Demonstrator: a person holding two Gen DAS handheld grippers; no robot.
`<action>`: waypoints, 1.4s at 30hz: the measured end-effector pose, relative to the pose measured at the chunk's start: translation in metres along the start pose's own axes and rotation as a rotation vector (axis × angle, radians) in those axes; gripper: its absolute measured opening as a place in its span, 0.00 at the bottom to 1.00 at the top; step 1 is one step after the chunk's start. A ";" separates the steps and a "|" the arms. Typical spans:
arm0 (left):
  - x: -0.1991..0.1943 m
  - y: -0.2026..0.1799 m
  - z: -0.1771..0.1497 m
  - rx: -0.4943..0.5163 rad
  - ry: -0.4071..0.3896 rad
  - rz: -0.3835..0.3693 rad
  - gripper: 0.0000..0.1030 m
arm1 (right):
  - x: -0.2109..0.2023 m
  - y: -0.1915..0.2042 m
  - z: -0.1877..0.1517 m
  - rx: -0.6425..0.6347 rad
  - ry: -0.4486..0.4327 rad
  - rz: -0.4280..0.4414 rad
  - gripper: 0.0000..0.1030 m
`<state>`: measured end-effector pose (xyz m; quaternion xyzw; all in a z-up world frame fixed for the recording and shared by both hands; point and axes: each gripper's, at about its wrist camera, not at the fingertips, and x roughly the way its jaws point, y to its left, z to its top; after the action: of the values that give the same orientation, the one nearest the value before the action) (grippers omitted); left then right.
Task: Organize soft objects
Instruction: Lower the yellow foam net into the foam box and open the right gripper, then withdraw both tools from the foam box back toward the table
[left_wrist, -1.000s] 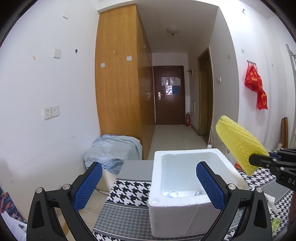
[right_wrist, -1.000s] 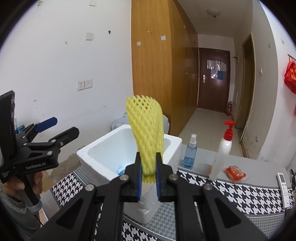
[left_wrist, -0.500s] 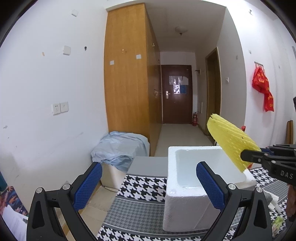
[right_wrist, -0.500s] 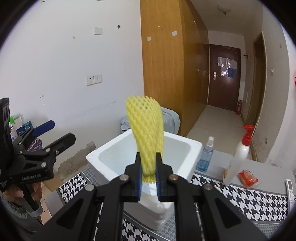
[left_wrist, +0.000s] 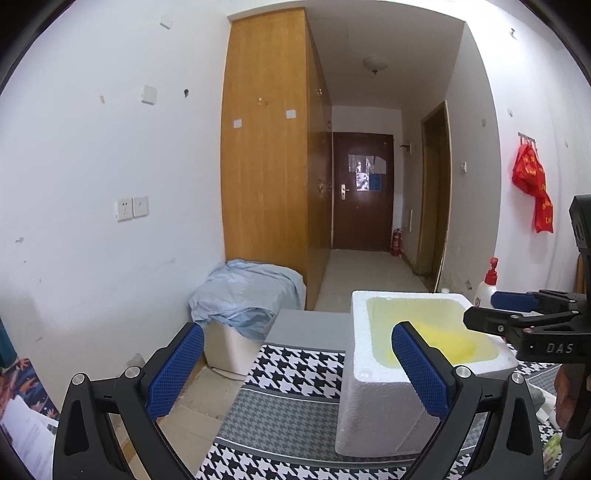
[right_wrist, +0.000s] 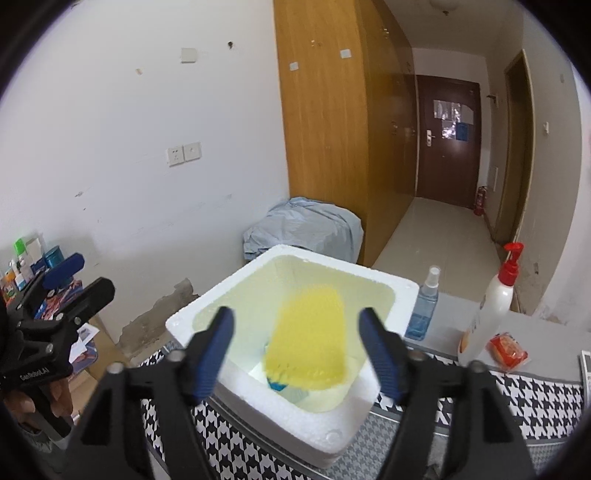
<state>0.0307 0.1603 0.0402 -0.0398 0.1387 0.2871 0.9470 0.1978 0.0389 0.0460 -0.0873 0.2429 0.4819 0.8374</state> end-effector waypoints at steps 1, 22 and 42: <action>0.000 0.000 0.000 -0.002 -0.001 0.000 0.99 | -0.001 0.000 0.000 0.003 0.000 0.007 0.85; -0.011 -0.018 0.001 0.012 -0.006 -0.045 0.99 | -0.041 -0.002 -0.001 0.000 -0.067 -0.015 1.00; -0.045 -0.061 0.007 0.070 -0.046 -0.142 0.99 | -0.095 -0.014 -0.026 -0.018 -0.142 -0.084 1.00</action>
<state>0.0308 0.0865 0.0595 -0.0098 0.1234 0.2152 0.9687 0.1615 -0.0510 0.0695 -0.0708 0.1746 0.4534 0.8712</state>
